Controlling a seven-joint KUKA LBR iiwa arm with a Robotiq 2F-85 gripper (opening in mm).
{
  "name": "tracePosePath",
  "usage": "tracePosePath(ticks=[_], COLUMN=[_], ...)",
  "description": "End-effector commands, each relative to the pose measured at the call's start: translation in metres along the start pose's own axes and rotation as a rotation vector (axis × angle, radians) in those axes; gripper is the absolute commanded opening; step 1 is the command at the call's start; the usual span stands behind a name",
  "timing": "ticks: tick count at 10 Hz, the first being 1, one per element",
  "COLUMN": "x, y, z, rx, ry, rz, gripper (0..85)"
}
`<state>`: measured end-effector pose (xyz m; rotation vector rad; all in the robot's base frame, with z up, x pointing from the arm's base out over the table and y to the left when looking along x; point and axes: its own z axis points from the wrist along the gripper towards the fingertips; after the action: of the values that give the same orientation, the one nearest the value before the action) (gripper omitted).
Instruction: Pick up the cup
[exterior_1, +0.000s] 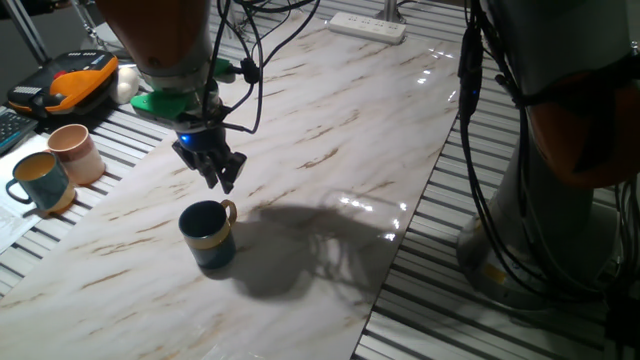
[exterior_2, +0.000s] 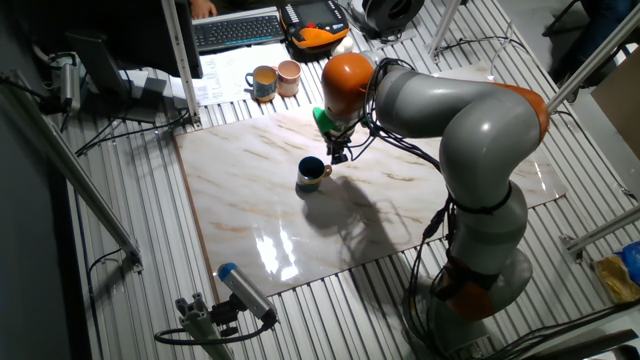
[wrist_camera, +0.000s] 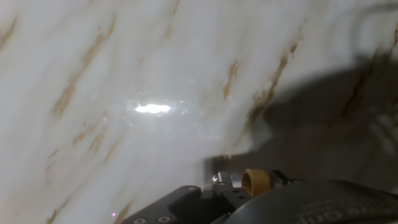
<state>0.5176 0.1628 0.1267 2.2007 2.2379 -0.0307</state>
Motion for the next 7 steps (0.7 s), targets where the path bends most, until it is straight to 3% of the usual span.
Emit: tracePosePath(ticks=[1,7], x=[0.001,0.011], y=[0.0,-0.001], z=[0.001,0.012], rx=[0.0,0.012], ry=[0.0,-0.011], rz=[-0.001,0.007], gripper=[51.0,51.0])
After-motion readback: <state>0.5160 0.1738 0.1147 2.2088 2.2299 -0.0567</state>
